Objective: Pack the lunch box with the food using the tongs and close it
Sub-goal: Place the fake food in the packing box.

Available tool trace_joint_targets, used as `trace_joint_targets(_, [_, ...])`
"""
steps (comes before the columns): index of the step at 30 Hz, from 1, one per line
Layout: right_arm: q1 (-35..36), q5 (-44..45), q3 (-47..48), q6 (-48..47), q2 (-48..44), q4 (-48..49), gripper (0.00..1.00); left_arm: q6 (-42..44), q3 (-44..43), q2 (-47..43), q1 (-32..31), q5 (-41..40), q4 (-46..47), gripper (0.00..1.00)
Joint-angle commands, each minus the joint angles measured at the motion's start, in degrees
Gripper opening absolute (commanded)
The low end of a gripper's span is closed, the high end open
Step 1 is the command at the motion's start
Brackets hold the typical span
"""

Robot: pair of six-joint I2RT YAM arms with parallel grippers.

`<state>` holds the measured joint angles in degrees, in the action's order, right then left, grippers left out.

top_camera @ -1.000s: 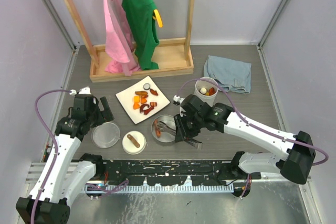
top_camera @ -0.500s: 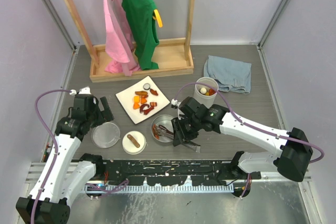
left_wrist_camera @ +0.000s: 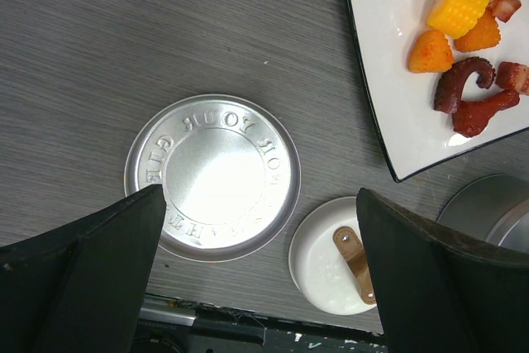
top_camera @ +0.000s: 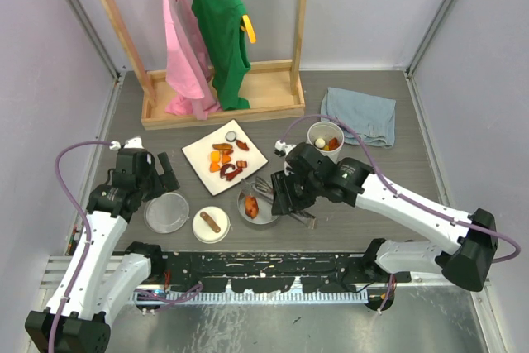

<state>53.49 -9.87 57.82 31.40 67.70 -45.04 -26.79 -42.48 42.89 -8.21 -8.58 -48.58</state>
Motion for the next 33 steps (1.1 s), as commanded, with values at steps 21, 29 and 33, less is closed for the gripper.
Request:
trace_joint_targets(21, [0.0, 14.99, 24.77, -5.33, 18.24, -4.94, 0.52, -0.29, -0.67, -0.37, 0.22, -0.23, 2.35, 1.0])
trace_joint_targets(29, [0.51, 17.29, 30.47, -7.21, 26.57, -6.2, 0.52, -0.28, -0.66, -0.55, 0.21, -0.61, 2.27, 1.0])
trace_joint_targets(33, [0.86, 18.38, 31.98, -9.16, 30.19, -8.47, 0.52, -0.28, -0.68, -0.45, 0.22, -0.58, 2.26, 1.0])
